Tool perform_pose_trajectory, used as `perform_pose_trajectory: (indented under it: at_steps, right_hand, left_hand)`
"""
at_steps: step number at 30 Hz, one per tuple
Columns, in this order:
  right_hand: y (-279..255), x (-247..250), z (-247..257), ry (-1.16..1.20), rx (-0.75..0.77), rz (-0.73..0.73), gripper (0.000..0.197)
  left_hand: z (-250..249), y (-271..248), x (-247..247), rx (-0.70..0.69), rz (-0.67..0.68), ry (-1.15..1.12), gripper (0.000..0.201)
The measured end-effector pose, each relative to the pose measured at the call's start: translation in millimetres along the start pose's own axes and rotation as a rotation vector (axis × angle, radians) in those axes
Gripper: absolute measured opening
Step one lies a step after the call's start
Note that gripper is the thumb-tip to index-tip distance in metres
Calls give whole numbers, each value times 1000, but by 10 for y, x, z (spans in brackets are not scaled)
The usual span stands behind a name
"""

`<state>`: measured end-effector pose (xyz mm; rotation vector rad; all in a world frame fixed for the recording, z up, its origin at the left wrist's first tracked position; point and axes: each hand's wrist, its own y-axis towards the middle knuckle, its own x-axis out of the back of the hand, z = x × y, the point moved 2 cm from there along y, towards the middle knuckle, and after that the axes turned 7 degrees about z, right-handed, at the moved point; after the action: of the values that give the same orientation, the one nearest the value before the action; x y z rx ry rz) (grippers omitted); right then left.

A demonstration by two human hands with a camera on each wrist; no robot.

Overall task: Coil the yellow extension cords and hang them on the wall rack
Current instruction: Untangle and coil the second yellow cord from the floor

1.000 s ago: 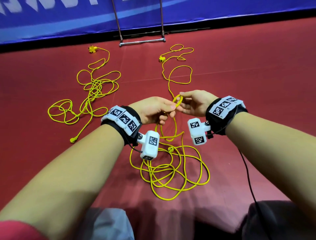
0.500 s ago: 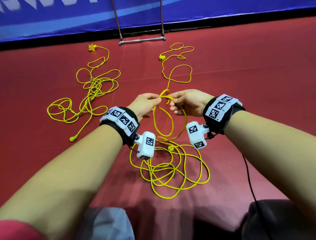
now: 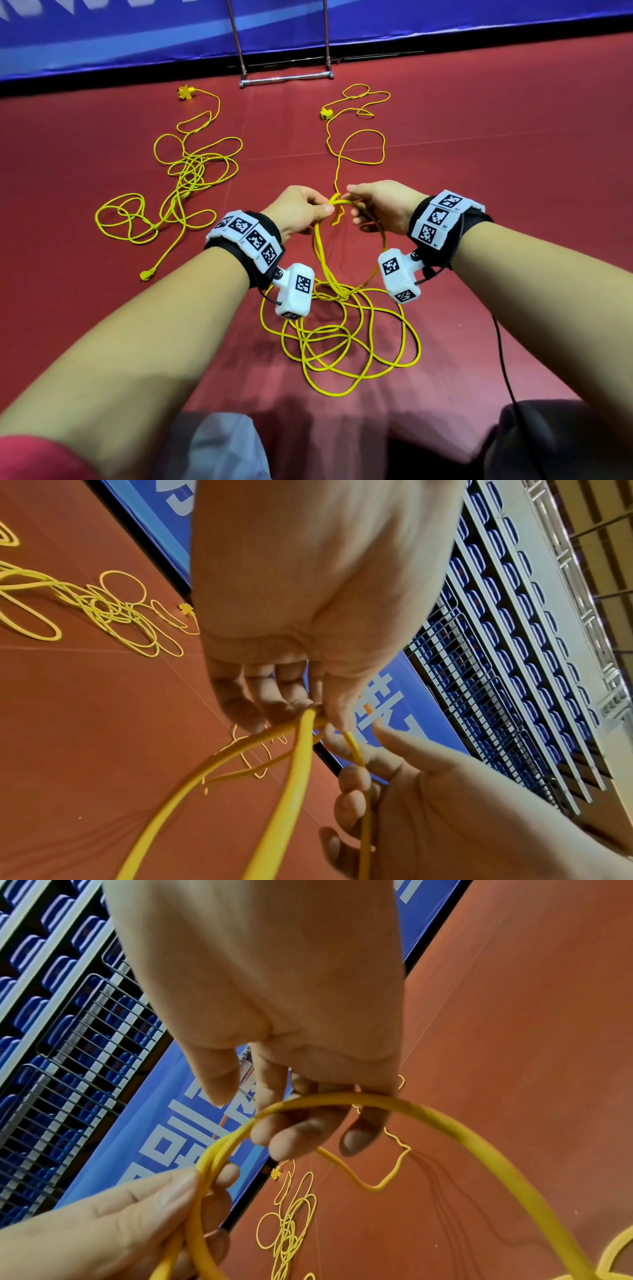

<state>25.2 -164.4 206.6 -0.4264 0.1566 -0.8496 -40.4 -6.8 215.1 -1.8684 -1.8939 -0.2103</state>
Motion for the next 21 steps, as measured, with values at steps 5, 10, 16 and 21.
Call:
perform_pose_trajectory:
  at_steps: [5, 10, 16, 21]
  right_hand:
    - [-20, 12, -50, -57, 99, 1, 13]
    - [3, -6, -65, -145, 163, -54, 17]
    - [91, 166, -164, -287, 125, -251, 21]
    - [84, 482, -489, -361, -52, -354, 27]
  left_hand:
    - [-32, 1, -55, -5, 51, 23, 19]
    - [-44, 36, -116, -15, 1, 153, 22]
    - [-74, 107, 14, -52, -283, 189, 18]
    - [-60, 118, 231, -64, -515, -296, 21]
